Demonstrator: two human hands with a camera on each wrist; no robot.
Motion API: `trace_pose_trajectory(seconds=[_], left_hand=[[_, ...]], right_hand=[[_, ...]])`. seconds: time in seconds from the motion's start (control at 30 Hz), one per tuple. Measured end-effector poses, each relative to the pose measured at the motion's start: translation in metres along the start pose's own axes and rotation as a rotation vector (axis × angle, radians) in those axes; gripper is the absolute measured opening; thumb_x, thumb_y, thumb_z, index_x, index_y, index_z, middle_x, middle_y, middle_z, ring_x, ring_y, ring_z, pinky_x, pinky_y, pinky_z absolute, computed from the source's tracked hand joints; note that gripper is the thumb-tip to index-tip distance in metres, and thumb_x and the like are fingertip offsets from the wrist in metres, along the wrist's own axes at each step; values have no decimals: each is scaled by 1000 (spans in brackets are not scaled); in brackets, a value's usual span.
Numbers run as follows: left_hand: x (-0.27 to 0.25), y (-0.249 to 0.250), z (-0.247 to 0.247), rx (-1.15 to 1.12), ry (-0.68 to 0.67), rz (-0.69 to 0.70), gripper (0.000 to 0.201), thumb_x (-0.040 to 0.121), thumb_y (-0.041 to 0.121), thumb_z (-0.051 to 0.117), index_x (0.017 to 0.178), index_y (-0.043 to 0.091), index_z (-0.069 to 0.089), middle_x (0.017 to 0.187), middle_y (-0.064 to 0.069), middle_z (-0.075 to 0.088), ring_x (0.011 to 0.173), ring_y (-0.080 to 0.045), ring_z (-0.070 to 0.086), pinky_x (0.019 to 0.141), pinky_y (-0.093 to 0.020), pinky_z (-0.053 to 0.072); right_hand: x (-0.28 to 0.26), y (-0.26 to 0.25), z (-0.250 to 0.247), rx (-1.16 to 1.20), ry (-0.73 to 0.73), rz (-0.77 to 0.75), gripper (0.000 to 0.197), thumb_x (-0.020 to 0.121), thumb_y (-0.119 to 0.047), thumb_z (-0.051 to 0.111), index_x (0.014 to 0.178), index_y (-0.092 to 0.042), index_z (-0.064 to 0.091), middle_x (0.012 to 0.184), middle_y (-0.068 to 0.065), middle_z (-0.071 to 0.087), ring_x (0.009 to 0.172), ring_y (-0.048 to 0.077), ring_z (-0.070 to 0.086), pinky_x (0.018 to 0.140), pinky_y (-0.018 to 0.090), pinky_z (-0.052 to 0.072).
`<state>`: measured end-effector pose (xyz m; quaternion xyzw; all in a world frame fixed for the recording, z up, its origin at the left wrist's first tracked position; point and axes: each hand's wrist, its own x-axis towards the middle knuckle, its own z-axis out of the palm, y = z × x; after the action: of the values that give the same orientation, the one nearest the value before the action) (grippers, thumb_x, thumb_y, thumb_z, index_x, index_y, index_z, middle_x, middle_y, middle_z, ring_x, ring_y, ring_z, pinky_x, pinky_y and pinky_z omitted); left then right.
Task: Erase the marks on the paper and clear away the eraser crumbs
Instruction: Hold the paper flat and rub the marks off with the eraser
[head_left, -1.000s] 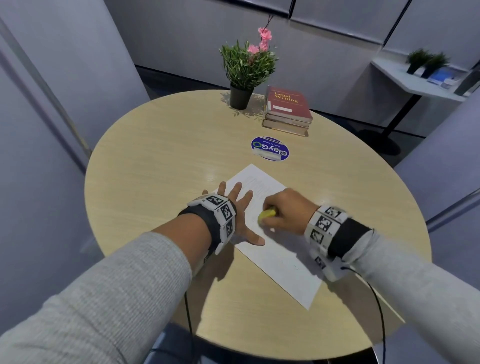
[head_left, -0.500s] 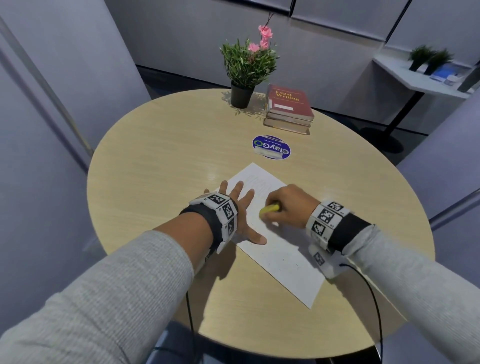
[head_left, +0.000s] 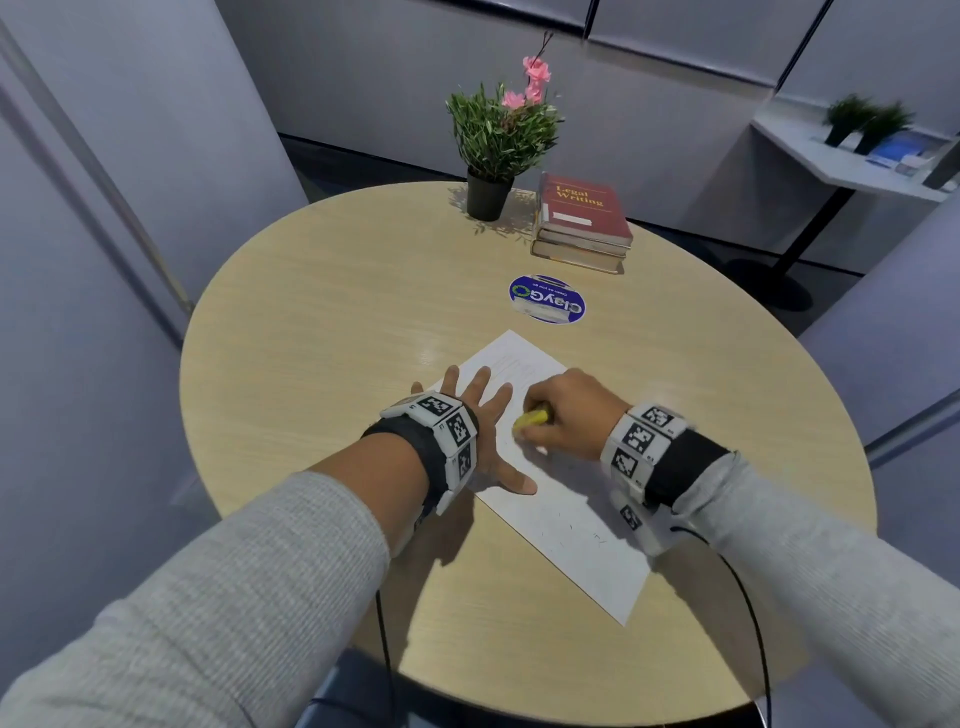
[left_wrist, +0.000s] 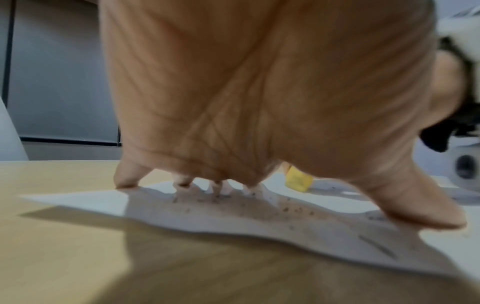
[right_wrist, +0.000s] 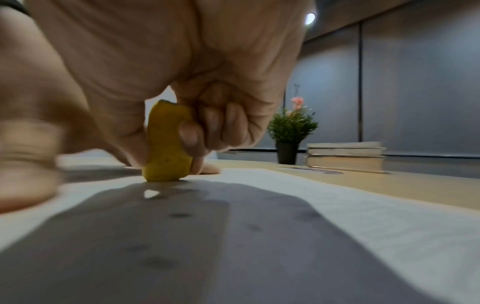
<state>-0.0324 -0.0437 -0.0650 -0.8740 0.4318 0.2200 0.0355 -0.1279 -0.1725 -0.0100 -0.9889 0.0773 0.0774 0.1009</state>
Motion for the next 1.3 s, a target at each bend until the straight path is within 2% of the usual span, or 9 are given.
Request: trace_pose_trajectory(seconds=[0.1, 0.27, 0.43, 0.6, 0.77, 0.93, 1.03, 1.13, 1.3], left_hand=[[1, 0, -1, 5, -8, -4, 137, 42, 99, 47, 148, 39, -18, 158, 6, -25, 144, -35, -21, 107, -71, 2], [-2, 0, -1, -17, -16, 0, 137, 42, 99, 45, 148, 40, -19, 157, 6, -26, 144, -34, -23, 108, -70, -2], [0, 0, -1, -8, -4, 1, 138, 42, 99, 45, 148, 39, -19, 158, 6, -25, 144, -35, -21, 107, -72, 2], [-2, -1, 1, -21, 5, 15, 137, 41, 100, 43, 148, 40, -17, 158, 6, -24, 144, -34, -22, 107, -71, 0], [0, -1, 1, -19, 3, 4, 139, 38, 100, 47, 148, 43, -15, 158, 7, -23, 144, -35, -21, 106, -72, 1], [-7, 2, -4, 1, -27, -11, 134, 46, 98, 47, 148, 40, -18, 157, 7, -25, 144, -34, -22, 108, -70, -1], [-9, 2, -7, -8, -43, -9, 135, 45, 99, 46, 148, 39, -18, 157, 7, -25, 144, -33, -23, 108, -71, -2], [-13, -4, -15, 26, -25, -17, 138, 43, 101, 43, 149, 34, -17, 159, 7, -22, 144, -33, -21, 105, -73, -1], [-22, -18, -22, -13, -61, -81, 125, 59, 95, 42, 151, 32, -15, 158, 8, -23, 145, -32, -21, 108, -71, 2]], right_hand=[[-10, -12, 7, 27, -90, -54, 27, 76, -39, 61, 87, -15, 69, 78, 3, 69, 73, 20, 61, 68, 32, 51], [7, 20, -10, 5, 26, 93, 26, 82, -38, 65, 89, -14, 69, 85, 6, 69, 84, 22, 59, 75, 34, 50], [-1, -10, 8, 41, -49, -43, 22, 78, -34, 64, 87, -14, 68, 79, 3, 69, 74, 19, 61, 71, 33, 52], [14, 16, -9, -2, 31, 101, 25, 81, -38, 64, 87, -14, 67, 82, 4, 67, 81, 23, 62, 72, 35, 51], [2, -17, 7, 33, -64, -72, 17, 78, -30, 64, 89, -17, 66, 80, 2, 66, 73, 18, 57, 70, 31, 50], [18, 10, -8, -3, 11, 97, 26, 82, -38, 64, 90, -13, 69, 79, 2, 64, 79, 21, 61, 70, 32, 50], [21, 8, -7, -29, 26, 101, 28, 82, -38, 64, 91, -11, 69, 78, 2, 60, 78, 21, 58, 66, 30, 45], [20, 9, -6, -27, 31, 119, 28, 82, -38, 64, 88, -11, 69, 78, 4, 62, 76, 22, 59, 66, 31, 47], [20, 7, -6, -15, 17, 121, 28, 82, -38, 64, 88, -11, 68, 81, 5, 63, 79, 24, 60, 68, 33, 49]])
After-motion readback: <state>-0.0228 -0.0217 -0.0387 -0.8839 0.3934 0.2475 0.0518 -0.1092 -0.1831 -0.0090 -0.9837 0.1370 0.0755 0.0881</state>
